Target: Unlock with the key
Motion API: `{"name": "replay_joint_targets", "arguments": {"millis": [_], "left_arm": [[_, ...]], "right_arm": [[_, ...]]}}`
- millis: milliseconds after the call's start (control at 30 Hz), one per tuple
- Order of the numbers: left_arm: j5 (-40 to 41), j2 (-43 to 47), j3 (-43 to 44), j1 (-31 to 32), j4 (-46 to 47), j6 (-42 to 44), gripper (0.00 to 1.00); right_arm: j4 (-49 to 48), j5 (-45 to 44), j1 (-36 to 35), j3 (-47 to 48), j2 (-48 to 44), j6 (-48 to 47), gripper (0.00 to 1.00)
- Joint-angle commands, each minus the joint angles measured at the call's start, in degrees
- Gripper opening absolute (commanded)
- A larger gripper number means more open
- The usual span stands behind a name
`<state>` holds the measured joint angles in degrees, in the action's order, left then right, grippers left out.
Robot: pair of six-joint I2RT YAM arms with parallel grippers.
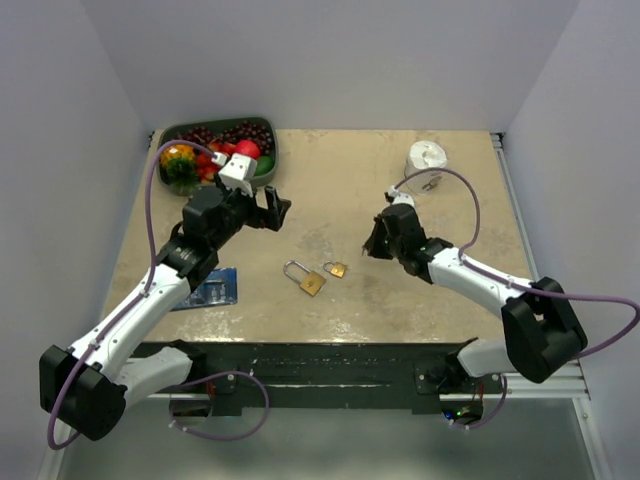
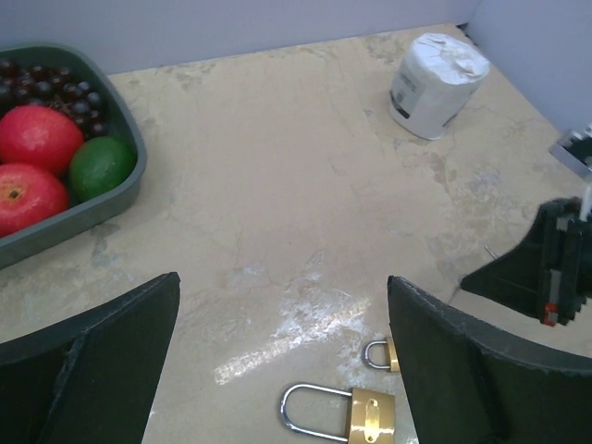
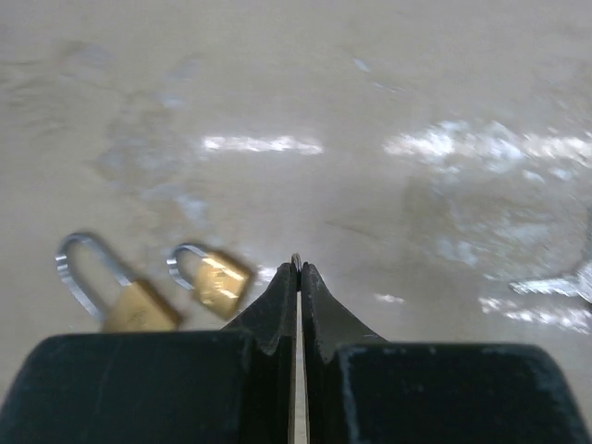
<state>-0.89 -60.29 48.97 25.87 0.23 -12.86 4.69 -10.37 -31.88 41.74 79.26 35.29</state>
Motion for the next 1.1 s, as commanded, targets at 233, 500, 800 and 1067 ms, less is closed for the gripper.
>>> {"name": "replay_joint_targets", "arguments": {"millis": [233,500,800,1067], "left_arm": [[-42.8,-2.4,-4.6,-0.3,22.8,-4.2,0.98],[-40.6,-2.4,-5.0,-0.2,21.6,-0.9,0.98],[-32.1,-2.8,-5.3,1.5,16.5,4.8,0.98],[-21.9,-2.2,-6.2,2.3,16.1,4.1,0.91]], "right_arm": [[-8.2,43.2,-0.3,17.1,0.7,-6.0,0.0],[-7.4,48.3,-0.3,19.8,-1.9,-3.2,0.0],[-9.3,45.6,-0.3,18.1,-4.3,2.5,0.0],[-9.3,39.7,-0.3,16.8,-5.8,9.2,0.0]]}}
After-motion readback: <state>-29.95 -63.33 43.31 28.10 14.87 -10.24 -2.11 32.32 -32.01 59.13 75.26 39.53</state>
